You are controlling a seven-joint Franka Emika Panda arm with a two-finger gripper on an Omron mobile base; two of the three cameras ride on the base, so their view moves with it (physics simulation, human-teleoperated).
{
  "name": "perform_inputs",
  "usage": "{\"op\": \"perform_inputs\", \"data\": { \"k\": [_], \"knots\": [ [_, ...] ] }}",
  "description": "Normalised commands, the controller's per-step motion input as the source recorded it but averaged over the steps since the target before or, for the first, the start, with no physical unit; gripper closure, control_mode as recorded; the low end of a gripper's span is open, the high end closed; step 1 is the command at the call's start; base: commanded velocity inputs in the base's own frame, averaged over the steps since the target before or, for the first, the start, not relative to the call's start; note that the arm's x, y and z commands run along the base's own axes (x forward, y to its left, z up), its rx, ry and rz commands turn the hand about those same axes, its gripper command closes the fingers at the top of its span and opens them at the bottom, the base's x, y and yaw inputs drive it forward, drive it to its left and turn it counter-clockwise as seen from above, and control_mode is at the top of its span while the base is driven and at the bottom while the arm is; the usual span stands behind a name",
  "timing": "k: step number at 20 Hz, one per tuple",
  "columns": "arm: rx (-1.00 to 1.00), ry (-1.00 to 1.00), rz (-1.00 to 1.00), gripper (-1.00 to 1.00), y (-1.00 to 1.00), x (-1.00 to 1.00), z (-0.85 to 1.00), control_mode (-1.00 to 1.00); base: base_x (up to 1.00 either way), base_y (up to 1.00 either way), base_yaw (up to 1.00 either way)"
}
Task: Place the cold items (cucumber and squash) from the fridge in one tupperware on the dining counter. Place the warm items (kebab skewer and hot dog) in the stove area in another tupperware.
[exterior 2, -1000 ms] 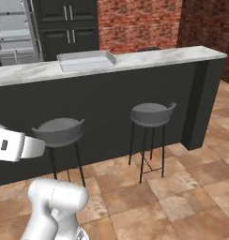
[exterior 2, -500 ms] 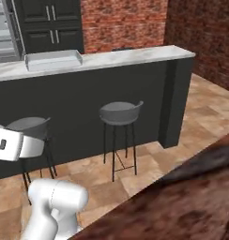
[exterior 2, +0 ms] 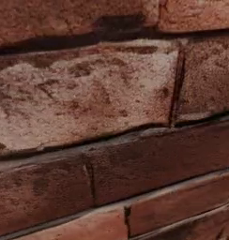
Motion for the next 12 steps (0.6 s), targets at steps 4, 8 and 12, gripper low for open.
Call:
{"op": "perform_inputs", "data": {
  "k": [4,8,12],
  "knots": [
    [0.0,0.0,0.0,-1.0,0.0,0.0,0.0,1.0,0.53,-1.0,0.13],
    [0.0,0.0,0.0,-1.0,0.0,0.0,0.0,1.0,0.65,-0.99,0.22],
    [0.0,0.0,0.0,-1.0,0.0,0.0,0.0,1.0,0.67,-1.0,0.2]
  ]
}}
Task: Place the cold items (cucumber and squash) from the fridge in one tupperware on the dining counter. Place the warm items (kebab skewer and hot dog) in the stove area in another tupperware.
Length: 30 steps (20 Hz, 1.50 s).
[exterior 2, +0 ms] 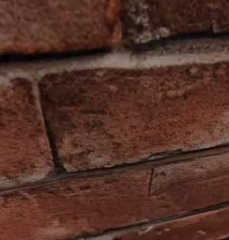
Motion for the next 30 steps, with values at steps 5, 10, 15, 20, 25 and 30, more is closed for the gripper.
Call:
{"op": "perform_inputs", "data": {
  "k": [5,10,15,20,25,30],
  "knots": [
    [0.0,0.0,0.0,-1.0,0.0,0.0,0.0,1.0,0.65,-1.0,0.2],
    [0.0,0.0,0.0,-1.0,0.0,0.0,0.0,1.0,0.68,-0.96,0.24],
    [0.0,0.0,0.0,-1.0,0.0,0.0,0.0,1.0,0.76,-0.94,0.25],
    [0.0,0.0,0.0,-1.0,0.0,0.0,0.0,1.0,0.86,-0.89,0.27],
    [0.0,0.0,0.0,-1.0,0.0,0.0,0.0,1.0,0.99,-0.74,0.35],
    [0.0,0.0,0.0,-1.0,0.0,0.0,0.0,1.0,0.97,-0.76,0.34]
  ]
}}
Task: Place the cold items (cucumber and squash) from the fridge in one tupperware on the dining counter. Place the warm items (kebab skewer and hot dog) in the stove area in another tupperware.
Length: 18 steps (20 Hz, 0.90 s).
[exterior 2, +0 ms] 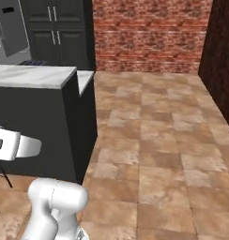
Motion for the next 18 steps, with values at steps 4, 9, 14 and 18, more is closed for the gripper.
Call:
{"op": "perform_inputs", "data": {
  "k": [4,9,14,18],
  "knots": [
    [0.0,0.0,0.0,-1.0,0.0,0.0,0.0,1.0,0.93,-0.84,0.3],
    [0.0,0.0,0.0,-1.0,0.0,0.0,0.0,1.0,0.95,-0.84,0.29],
    [0.0,0.0,0.0,-1.0,0.0,0.0,0.0,1.0,0.94,-0.81,0.33],
    [0.0,0.0,0.0,-1.0,0.0,0.0,0.0,1.0,0.94,-0.8,0.34]
  ]
}}
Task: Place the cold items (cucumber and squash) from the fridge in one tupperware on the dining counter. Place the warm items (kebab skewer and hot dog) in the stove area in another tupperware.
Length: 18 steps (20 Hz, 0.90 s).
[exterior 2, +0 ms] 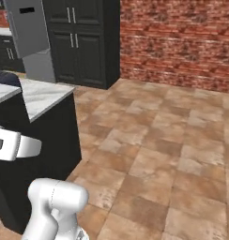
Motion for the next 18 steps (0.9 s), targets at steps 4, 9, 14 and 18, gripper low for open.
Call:
{"op": "perform_inputs", "data": {
  "k": [4,9,14,18],
  "knots": [
    [0.0,0.0,0.0,-1.0,0.0,0.0,0.0,1.0,0.95,-0.8,0.35],
    [0.0,0.0,0.0,-1.0,0.0,0.0,0.0,1.0,0.94,-0.79,0.38],
    [0.0,0.0,0.0,-1.0,0.0,0.0,0.0,1.0,0.97,-0.78,0.39],
    [0.0,0.0,0.0,-1.0,0.0,0.0,0.0,1.0,0.97,-0.78,0.39]
  ]
}}
